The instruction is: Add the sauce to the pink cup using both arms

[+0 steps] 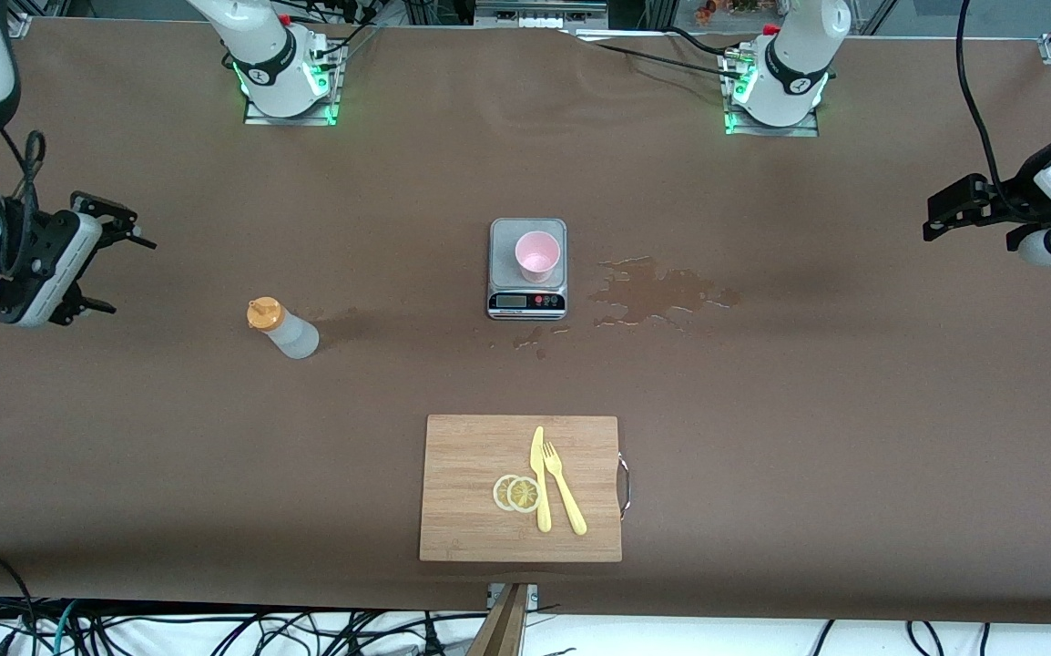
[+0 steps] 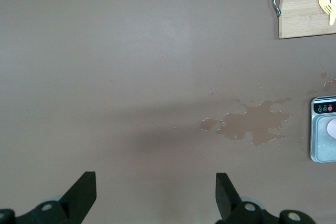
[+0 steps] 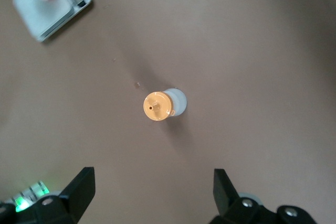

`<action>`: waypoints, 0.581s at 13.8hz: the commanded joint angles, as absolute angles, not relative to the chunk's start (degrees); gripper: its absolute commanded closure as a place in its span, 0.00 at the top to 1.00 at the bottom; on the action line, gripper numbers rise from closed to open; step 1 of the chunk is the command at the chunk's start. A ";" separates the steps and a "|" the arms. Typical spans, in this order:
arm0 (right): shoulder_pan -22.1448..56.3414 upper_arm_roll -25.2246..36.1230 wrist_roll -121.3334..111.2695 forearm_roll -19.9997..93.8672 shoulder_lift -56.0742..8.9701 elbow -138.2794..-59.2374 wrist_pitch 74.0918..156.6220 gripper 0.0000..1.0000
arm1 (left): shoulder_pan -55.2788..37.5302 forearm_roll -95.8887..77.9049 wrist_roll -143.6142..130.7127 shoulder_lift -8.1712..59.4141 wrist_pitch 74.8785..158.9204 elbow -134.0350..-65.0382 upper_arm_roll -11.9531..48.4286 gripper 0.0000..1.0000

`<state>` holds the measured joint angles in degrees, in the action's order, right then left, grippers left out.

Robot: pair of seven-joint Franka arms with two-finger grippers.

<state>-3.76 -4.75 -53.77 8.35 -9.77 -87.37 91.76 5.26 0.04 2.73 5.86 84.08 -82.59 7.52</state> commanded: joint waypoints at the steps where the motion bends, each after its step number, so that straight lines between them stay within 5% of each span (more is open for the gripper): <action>1: -1.15 -3.34 -39.34 6.42 -4.05 -90.61 92.38 1.00 | 5.36 0.00 2.29 5.80 83.41 -82.35 7.65 1.00; 8: 5.71 1.14 -7.06 7.03 -1.23 -90.44 86.06 1.00 | 4.75 0.26 1.85 5.80 83.32 -82.44 7.82 1.00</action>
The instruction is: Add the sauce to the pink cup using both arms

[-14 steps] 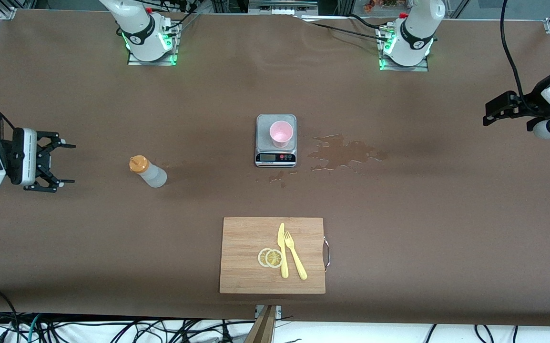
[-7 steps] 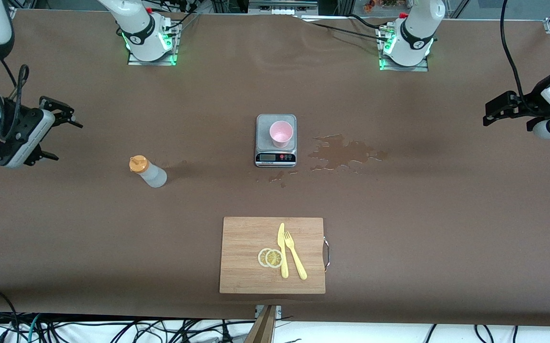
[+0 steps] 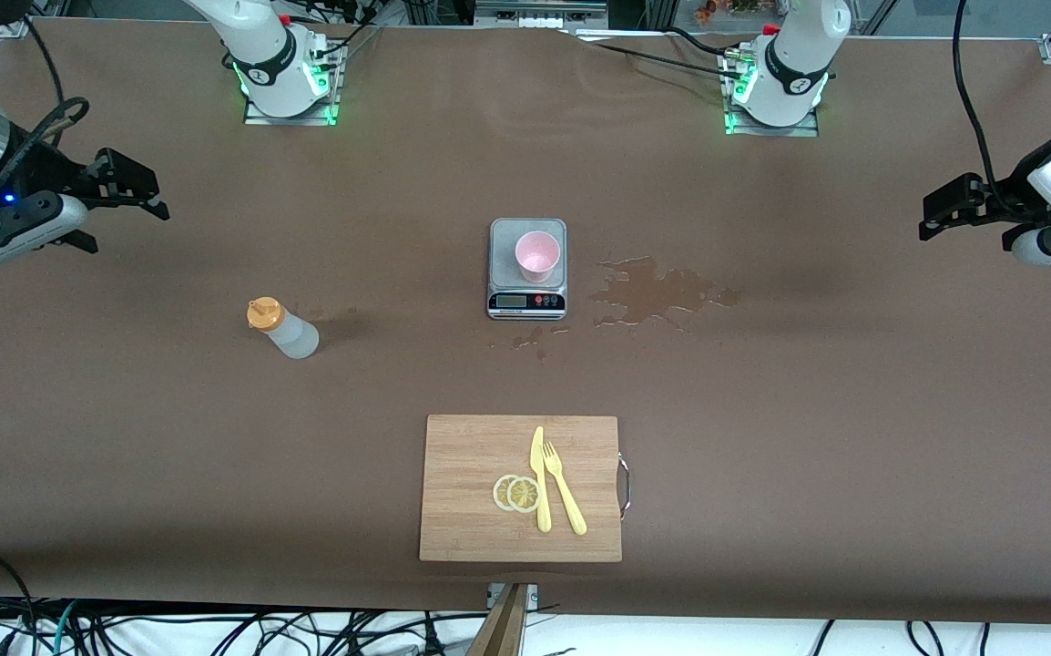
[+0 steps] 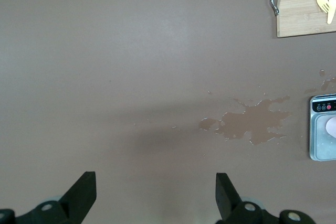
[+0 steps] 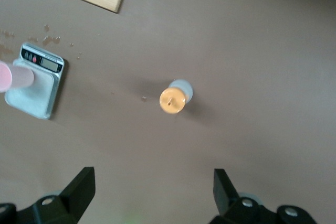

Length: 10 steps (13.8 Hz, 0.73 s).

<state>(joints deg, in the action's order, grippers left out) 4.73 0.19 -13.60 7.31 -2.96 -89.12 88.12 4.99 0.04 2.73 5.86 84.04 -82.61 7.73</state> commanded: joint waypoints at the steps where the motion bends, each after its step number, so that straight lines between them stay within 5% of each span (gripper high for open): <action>1: 5.71 0.79 -5.81 6.94 -1.40 -90.18 85.78 1.00 | 4.75 0.26 1.85 5.80 83.32 -82.44 7.91 1.00; 10: 5.80 0.62 -6.86 2.46 -2.20 -88.07 85.78 1.00 | 4.75 0.35 1.85 5.80 83.32 -82.44 8.00 1.00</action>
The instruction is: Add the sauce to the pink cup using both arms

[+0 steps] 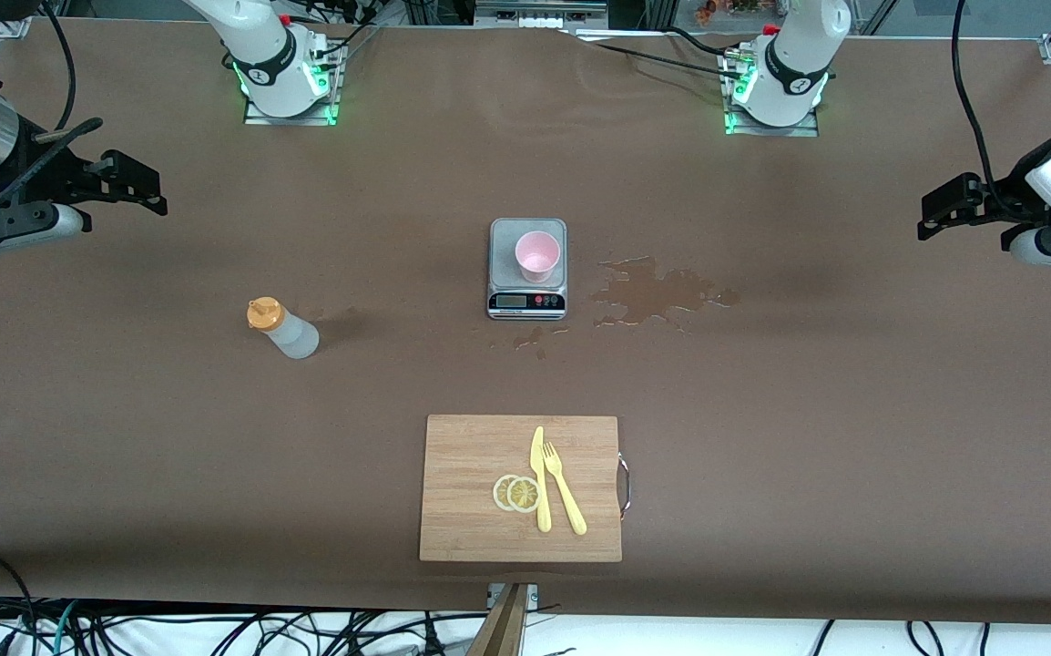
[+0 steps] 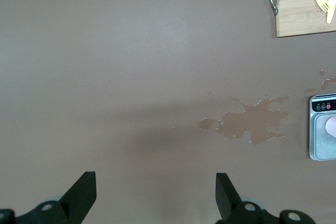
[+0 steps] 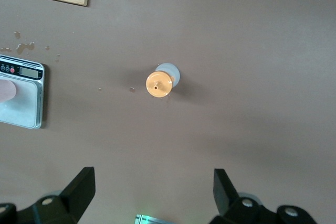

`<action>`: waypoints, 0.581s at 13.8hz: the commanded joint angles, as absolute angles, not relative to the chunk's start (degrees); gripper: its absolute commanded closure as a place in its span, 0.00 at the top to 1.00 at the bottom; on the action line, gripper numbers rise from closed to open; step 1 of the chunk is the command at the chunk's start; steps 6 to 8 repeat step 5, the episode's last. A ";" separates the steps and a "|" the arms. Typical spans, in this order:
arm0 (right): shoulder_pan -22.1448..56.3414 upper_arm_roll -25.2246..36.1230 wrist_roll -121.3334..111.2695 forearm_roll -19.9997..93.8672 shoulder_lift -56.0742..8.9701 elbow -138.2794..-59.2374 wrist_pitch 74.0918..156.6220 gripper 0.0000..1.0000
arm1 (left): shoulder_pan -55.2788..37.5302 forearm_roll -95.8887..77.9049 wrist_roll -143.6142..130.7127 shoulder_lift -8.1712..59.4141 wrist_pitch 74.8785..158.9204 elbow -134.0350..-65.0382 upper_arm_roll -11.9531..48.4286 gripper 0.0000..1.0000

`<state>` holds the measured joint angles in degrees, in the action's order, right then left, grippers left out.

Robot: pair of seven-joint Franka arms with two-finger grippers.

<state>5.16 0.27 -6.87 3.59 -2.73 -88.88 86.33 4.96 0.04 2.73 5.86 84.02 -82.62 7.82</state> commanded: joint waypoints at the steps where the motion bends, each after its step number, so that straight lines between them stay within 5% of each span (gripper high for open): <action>1: 5.80 0.70 -6.77 2.20 -2.20 -88.07 85.61 1.00 | 4.75 0.35 1.85 5.80 83.32 -82.44 8.00 1.00; 8: 5.54 1.14 -6.85 2.02 -2.11 -88.07 85.17 1.00 | 4.75 0.35 1.85 5.80 83.32 -82.44 8.00 1.00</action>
